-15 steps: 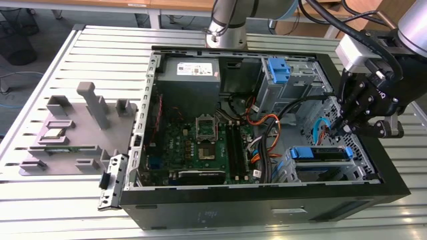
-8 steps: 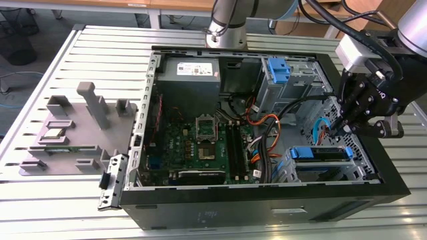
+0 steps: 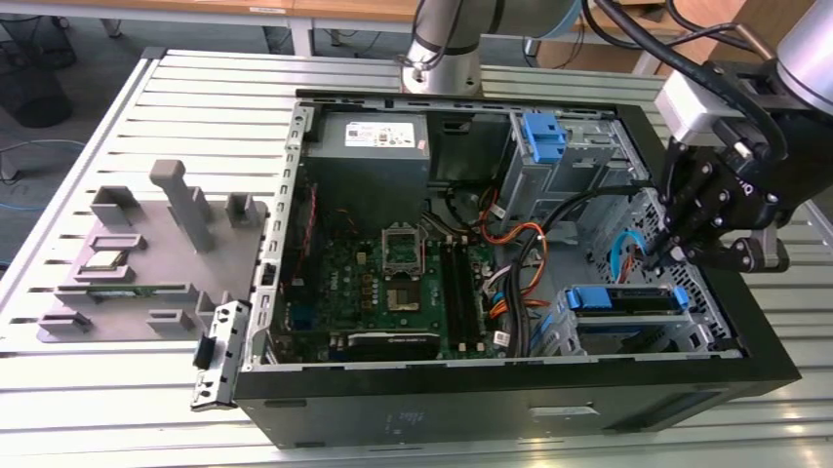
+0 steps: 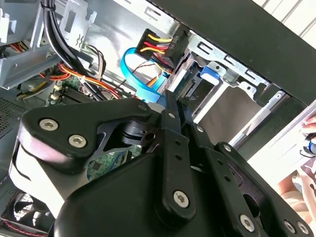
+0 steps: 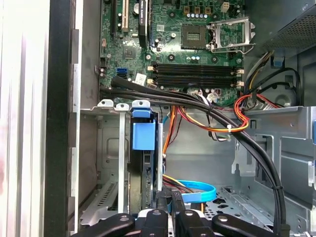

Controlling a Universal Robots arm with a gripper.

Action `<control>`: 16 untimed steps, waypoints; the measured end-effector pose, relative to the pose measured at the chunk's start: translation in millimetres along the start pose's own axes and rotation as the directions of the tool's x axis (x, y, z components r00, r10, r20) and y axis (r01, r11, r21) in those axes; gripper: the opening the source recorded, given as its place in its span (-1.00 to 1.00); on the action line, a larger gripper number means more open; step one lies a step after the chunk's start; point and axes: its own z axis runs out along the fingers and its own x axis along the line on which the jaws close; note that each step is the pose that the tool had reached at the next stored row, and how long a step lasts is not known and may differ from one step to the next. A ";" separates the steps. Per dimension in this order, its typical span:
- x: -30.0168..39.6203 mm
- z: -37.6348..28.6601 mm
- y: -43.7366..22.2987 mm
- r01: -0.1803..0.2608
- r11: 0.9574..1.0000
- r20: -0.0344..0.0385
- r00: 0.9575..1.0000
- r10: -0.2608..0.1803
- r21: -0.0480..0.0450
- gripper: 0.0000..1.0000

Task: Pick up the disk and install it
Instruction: 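Insert the first disk wire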

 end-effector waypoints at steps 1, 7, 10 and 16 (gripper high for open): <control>0.9 0.1 0.1 0.000 1.000 0.000 1.000 0.000 0.001 -0.68; 4.7 0.2 3.2 0.002 1.000 0.000 1.000 -0.002 0.014 -0.68; 6.9 0.9 4.7 0.005 1.000 0.000 1.000 -0.005 0.026 -0.68; 9.5 3.5 9.4 0.012 0.999 0.000 1.000 -0.012 0.046 -0.68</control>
